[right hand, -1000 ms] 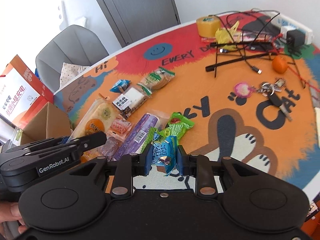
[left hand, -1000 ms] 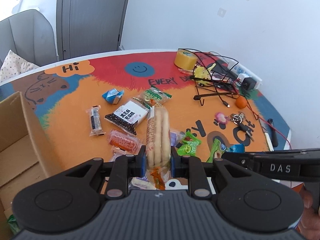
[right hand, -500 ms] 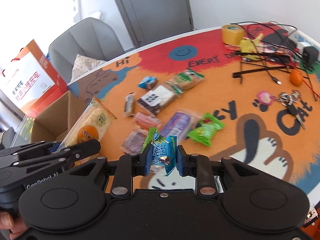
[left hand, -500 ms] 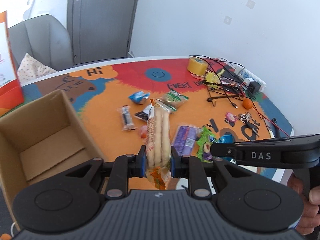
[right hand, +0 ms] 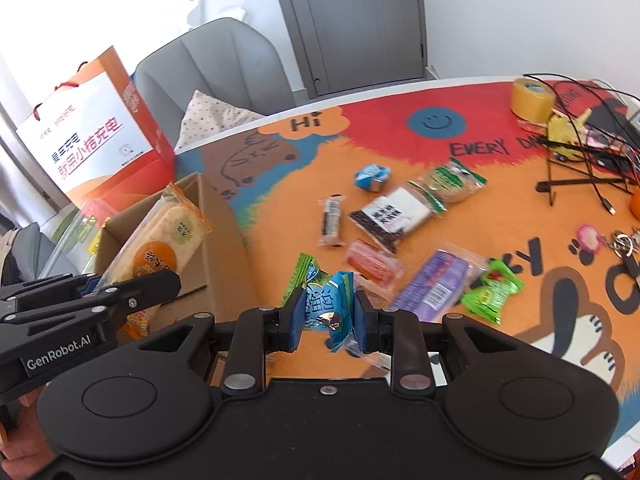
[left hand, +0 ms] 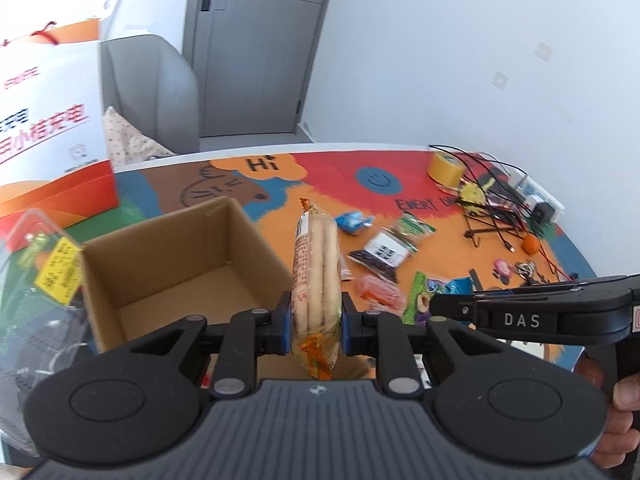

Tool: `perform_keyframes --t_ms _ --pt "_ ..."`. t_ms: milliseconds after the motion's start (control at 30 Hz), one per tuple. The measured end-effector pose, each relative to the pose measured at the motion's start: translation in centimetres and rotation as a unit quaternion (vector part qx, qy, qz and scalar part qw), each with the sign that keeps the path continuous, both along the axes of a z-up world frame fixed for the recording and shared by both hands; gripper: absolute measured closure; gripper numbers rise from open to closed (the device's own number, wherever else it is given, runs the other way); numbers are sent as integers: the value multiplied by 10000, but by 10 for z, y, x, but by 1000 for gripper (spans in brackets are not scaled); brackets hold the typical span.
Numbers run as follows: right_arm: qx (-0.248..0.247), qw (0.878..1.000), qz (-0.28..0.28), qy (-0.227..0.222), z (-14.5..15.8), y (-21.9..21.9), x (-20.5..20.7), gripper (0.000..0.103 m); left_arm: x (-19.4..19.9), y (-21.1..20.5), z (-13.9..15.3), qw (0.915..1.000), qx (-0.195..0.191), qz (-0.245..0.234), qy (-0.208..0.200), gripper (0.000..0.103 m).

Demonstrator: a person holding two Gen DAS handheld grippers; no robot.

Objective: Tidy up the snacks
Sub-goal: 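Carry both snacks into the cardboard box and open both tools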

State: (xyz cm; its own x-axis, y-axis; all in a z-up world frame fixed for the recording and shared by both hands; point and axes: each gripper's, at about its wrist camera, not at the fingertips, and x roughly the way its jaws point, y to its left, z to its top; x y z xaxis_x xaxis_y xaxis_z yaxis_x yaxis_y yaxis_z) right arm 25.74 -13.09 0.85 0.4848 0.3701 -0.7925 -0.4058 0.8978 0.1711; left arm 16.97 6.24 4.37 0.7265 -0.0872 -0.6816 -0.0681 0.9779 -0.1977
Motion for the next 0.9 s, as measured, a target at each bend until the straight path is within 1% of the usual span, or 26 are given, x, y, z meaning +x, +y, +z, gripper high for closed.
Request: perform_keyframes --t_ms 167,467,533,600,667,767,800,833,867,900 --pt "-127 9997 194 -75 5 25 -6 77 -6 22 -3 9998 93 155 39 82" --pt "-252 9982 523 -130 10 68 -14 77 -13 54 -12 9993 -69 337 123 82" --pt "-298 9978 584 -123 9 76 -15 77 -13 58 -16 9992 -44 339 197 81" --pt "-303 9976 619 -111 8 82 -15 77 -14 60 -17 9991 13 364 204 78" --pt "-282 9970 711 -95 6 89 -17 76 -17 63 -16 9994 -21 319 158 77" --pt "-333 9961 820 62 1 98 -16 75 -17 67 -15 9990 -96 383 209 75" --pt "-353 9962 788 61 0 100 -16 71 -18 68 -14 9989 -90 415 206 73" --pt "-394 9964 755 38 -1 100 -16 65 -19 69 -14 9988 -84 435 202 71" --pt "-427 9963 747 8 -1 100 -18 61 -19 69 -13 9988 -90 440 196 67" --pt "-460 9962 733 -25 -1 99 -18 54 -19 69 -13 9988 -102 432 193 64"
